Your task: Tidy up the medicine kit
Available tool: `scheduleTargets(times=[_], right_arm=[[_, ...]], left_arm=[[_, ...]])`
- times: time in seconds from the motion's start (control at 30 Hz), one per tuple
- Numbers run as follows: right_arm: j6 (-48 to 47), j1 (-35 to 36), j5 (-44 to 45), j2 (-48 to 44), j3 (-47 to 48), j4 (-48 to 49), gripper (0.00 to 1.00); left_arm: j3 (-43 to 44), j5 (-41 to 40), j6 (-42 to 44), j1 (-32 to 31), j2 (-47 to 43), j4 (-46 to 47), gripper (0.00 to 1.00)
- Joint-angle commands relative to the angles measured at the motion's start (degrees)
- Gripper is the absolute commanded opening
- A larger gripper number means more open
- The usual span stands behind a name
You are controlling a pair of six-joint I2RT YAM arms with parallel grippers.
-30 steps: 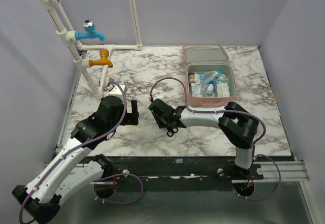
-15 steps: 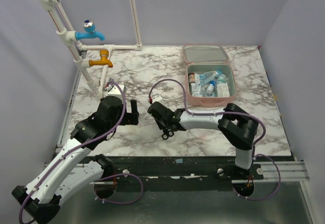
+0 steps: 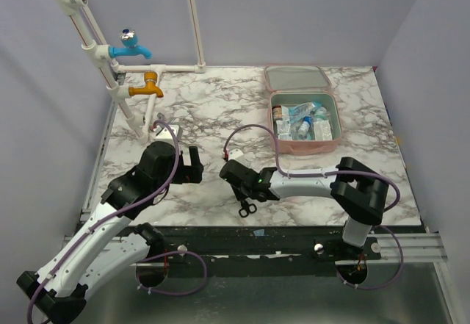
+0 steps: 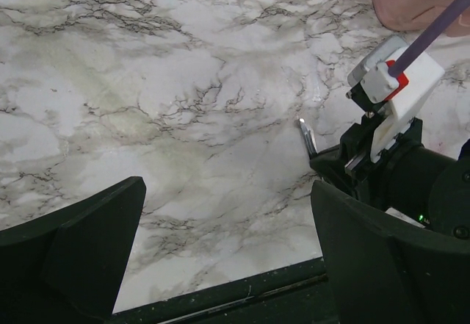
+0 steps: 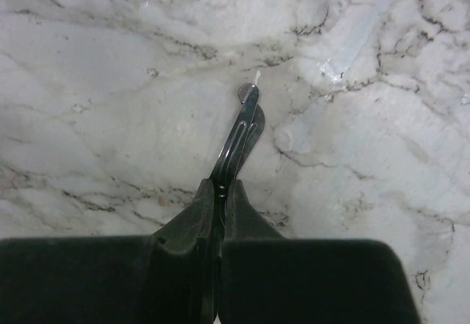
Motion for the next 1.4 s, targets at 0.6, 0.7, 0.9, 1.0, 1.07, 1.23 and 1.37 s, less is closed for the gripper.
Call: scheduleTargets(times=[0.6,0.7,0.9,1.0,1.07,1.23,1.37], right_arm=[[19.9,6.9,-0.7,-2.7,-5.1,-11.8,0.01],[21.0,7.2,0.2,-3.3,-4.5,-12.7,0.02],[23.0,7.5,1.1,-8.5,-4.8,-13.8,0.27],[24.2,7.6,0.2,-12.6,-6.3,-13.5,0.41],[25.0,7.7,-0.1,-15.3,-7.5,-13.6,0.48],[27.4,7.7,-2.5,-21.6,-10.4,-14.6,0.60],[30.9,7.7,-6.5,-25.1,-15.5,-12.6,0.63]], left_arm=[[-1.0,1.8,0.1,0.3,-4.9,-0.9,0.99],[-1.1,1.9,0.3,0.3,-5.0,-1.2,0.98],[-1.3,2.1,0.7,0.3,-6.0,-1.4,0.99],[-1.5,2.4,0.8,0.3,-6.6,-1.3,0.99],[-1.7,2.6,0.8,0.3,-6.9,-1.2,0.99],[-1.9,2.9,0.9,0.3,-7.9,-1.2,0.99],[-2.0,3.5,0.9,0.3,-8.4,-1.0,0.99]])
